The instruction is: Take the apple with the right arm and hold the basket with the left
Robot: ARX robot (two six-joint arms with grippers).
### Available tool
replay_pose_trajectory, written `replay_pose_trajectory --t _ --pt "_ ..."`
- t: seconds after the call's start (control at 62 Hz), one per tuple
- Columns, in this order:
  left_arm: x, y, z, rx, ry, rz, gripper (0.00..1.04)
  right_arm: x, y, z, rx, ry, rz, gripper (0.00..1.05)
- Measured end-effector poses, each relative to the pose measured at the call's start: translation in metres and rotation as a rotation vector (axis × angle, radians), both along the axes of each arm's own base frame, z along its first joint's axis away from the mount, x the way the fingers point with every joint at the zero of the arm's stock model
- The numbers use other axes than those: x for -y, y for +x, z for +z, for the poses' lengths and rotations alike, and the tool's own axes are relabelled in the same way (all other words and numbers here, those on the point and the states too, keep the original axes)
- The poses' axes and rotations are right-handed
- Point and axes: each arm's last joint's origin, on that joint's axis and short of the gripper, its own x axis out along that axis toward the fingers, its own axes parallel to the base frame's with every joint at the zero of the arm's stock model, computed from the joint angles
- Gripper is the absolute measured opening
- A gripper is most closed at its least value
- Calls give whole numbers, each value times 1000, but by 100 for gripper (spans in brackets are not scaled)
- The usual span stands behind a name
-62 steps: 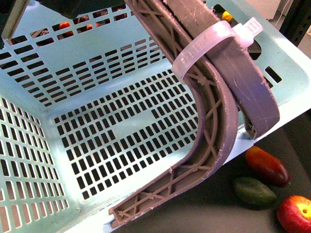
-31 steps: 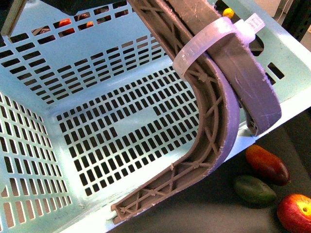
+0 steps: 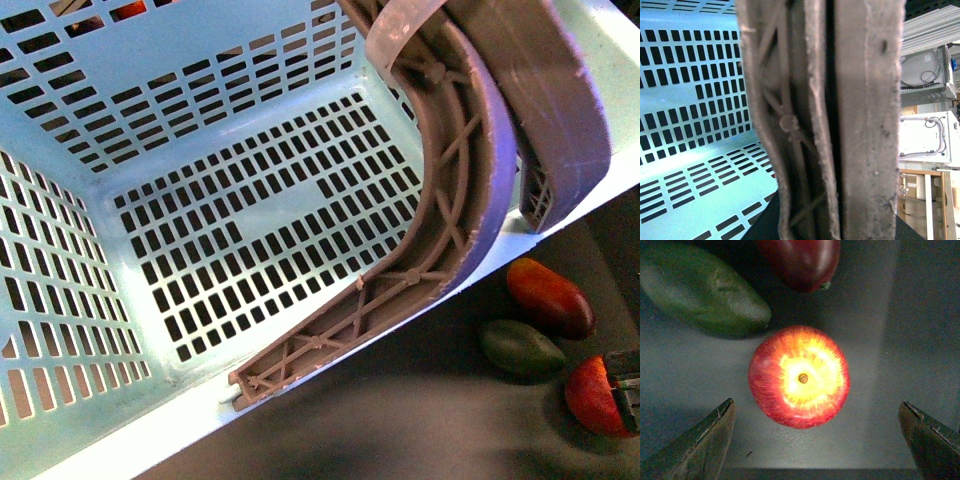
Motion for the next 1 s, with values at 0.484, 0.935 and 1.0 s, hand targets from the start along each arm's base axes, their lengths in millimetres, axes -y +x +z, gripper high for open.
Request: replay_pose_trajectory --t 0.484,0.935,1.0 --pt "0 0 0 0 1 0 16 -4 11 -39 -84 29 -31 96" --pt "0 0 0 0 0 0 16 4 19 -51 -106 38 -57 80" --pt "0 0 0 0 0 0 16 5 19 -50 -105 38 -55 78"
